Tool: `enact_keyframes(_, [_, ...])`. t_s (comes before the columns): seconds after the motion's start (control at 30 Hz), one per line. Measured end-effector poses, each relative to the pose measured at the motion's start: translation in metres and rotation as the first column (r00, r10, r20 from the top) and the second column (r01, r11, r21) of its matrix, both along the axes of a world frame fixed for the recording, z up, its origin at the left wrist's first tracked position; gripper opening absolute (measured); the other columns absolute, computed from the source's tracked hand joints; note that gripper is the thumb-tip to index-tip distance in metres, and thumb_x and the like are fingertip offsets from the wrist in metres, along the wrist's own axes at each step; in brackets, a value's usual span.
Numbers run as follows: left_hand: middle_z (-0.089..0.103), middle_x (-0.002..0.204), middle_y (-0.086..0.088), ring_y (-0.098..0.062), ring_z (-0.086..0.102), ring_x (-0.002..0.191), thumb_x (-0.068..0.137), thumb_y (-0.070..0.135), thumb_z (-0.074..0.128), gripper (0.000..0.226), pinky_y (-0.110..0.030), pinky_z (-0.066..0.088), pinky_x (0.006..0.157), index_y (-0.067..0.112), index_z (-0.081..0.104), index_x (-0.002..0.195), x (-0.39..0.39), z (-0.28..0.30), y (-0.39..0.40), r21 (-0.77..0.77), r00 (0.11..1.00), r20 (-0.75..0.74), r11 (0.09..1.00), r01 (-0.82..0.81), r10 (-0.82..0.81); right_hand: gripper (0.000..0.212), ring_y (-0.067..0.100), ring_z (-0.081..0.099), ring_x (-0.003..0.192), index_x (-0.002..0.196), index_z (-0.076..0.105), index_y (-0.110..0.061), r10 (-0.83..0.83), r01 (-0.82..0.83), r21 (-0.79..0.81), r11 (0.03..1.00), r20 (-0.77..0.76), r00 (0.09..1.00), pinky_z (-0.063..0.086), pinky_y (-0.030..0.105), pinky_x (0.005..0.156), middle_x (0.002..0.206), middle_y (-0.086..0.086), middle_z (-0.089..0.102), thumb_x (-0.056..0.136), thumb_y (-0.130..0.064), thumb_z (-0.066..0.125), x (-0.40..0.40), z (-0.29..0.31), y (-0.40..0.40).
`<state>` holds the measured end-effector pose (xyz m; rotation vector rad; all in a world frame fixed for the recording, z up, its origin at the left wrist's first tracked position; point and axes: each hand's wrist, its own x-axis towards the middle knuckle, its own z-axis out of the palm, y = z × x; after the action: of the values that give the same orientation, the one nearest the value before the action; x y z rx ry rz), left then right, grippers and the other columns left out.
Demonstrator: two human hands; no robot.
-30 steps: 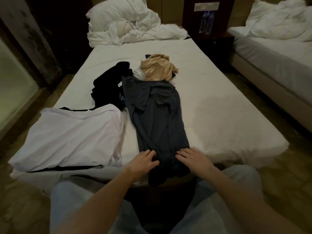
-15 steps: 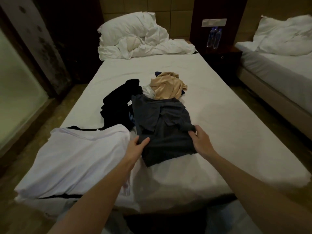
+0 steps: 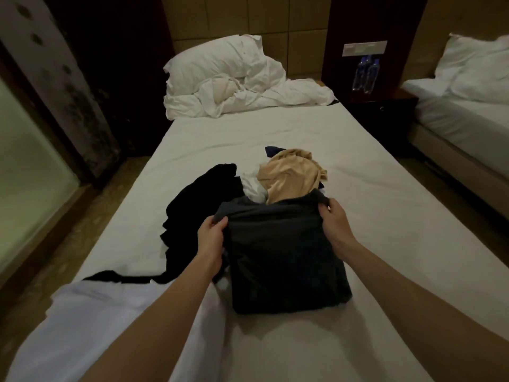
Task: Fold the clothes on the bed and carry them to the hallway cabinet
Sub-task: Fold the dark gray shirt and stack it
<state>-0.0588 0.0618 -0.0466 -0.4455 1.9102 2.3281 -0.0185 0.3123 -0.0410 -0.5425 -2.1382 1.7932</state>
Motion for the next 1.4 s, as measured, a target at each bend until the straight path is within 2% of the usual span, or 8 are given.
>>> enact_keyframes(0.13, [0.066, 0.093, -0.004, -0.027, 0.064, 0.093, 0.09, 0.014, 0.063, 0.016, -0.052, 0.052, 0.09, 0.029, 0.059, 0.087, -0.051, -0.029, 0.003, -0.599, 0.981, -0.187, 0.797, -0.076, -0.046, 0.019, 0.031, 0.055, 0.111, 0.116, 0.054, -0.013, 0.057, -0.079, 0.2, 0.977, 0.116, 0.992, 0.043, 0.039, 0.089, 0.118, 0.011, 0.059, 0.104, -0.019, 0.04, -0.051, -0.028, 0.021])
enact_keyframes(0.3, [0.063, 0.1, 0.0, -0.029, 0.062, 0.104, 0.09, 0.015, 0.067, 0.019, -0.039, 0.05, 0.089, 0.021, 0.055, 0.103, -0.081, -0.039, 0.02, -0.741, 0.987, -0.141, 0.669, -0.055, -0.075, 0.032, 0.04, 0.05, 0.12, 0.132, 0.049, -0.023, 0.003, -0.163, 0.379, 0.911, 0.388, 0.922, 0.041, 0.047, 0.101, 0.133, 0.013, 0.055, 0.102, -0.031, 0.042, -0.099, -0.068, 0.033])
enact_keyframes(0.4, [0.061, 0.123, -0.005, -0.028, 0.058, 0.116, 0.09, 0.013, 0.066, 0.057, -0.037, 0.045, 0.094, 0.019, 0.045, 0.143, -0.085, -0.041, 0.021, -0.811, 0.98, -0.172, 0.58, -0.083, -0.1, 0.03, 0.036, 0.053, 0.118, 0.129, 0.054, -0.011, 0.062, -0.188, 0.283, 0.94, 0.4, 0.914, 0.041, 0.036, 0.094, 0.129, 0.016, 0.058, 0.102, -0.022, 0.047, -0.103, -0.071, 0.03])
enact_keyframes(0.5, [0.056, 0.126, -0.007, -0.029, 0.057, 0.116, 0.094, 0.01, 0.061, 0.041, -0.03, 0.041, 0.091, 0.011, 0.058, 0.135, -0.079, -0.044, 0.021, -0.866, 0.957, -0.23, 0.486, -0.118, -0.177, 0.023, 0.033, 0.058, 0.11, 0.117, 0.061, -0.007, 0.005, -0.104, 0.308, 0.946, 0.308, 0.951, 0.04, 0.03, 0.083, 0.12, 0.016, 0.064, 0.097, -0.018, 0.057, -0.098, -0.064, 0.028])
enact_keyframes(0.7, [0.061, 0.102, -0.011, -0.028, 0.059, 0.097, 0.093, 0.005, 0.059, 0.008, -0.036, 0.046, 0.084, 0.009, 0.062, 0.099, -0.051, -0.025, 0.017, -0.679, 0.965, -0.247, 0.726, -0.11, -0.085, 0.043, 0.027, 0.055, 0.111, 0.126, 0.05, -0.009, 0.063, -0.123, 0.194, 0.973, 0.29, 0.955, 0.047, 0.039, 0.096, 0.118, 0.004, 0.056, 0.088, -0.014, 0.07, -0.065, -0.028, 0.032])
enact_keyframes(0.83, [0.062, 0.098, -0.013, -0.03, 0.061, 0.096, 0.098, 0.003, 0.053, 0.008, -0.046, 0.05, 0.089, 0.011, 0.057, 0.096, -0.016, 0.004, 0.008, -0.261, 0.992, -0.076, 0.962, 0.078, -0.101, 0.026, 0.032, 0.065, 0.097, 0.109, 0.067, 0.003, 0.121, -0.162, 0.073, 0.984, 0.387, 0.914, 0.054, 0.047, 0.091, 0.103, 0.017, 0.069, 0.086, -0.009, 0.071, -0.035, -0.004, 0.039])
enact_keyframes(1.23, [0.064, 0.099, -0.021, -0.036, 0.061, 0.088, 0.08, -0.016, 0.044, 0.035, -0.044, 0.05, 0.077, 0.002, 0.064, 0.103, 0.096, 0.084, -0.052, -0.187, 0.98, -0.097, 0.971, 0.152, -0.172, 0.021, 0.026, 0.062, 0.096, 0.099, 0.062, -0.008, 0.318, -0.319, -0.011, 0.948, -0.023, 0.948, 0.051, 0.03, 0.081, 0.1, 0.013, 0.064, 0.087, 0.01, 0.061, 0.099, 0.088, 0.004])
enact_keyframes(1.4, [0.069, 0.096, -0.017, -0.034, 0.066, 0.092, 0.082, -0.018, 0.042, 0.034, -0.04, 0.053, 0.083, 0.001, 0.066, 0.097, 0.147, 0.11, -0.08, -0.137, 0.954, -0.191, 0.969, 0.207, -0.231, 0.031, 0.027, 0.064, 0.107, 0.114, 0.064, -0.01, 0.481, -0.483, 0.068, 0.873, 0.047, 0.876, 0.05, 0.04, 0.098, 0.114, 0.015, 0.067, 0.087, 0.006, 0.062, 0.135, 0.107, -0.01])
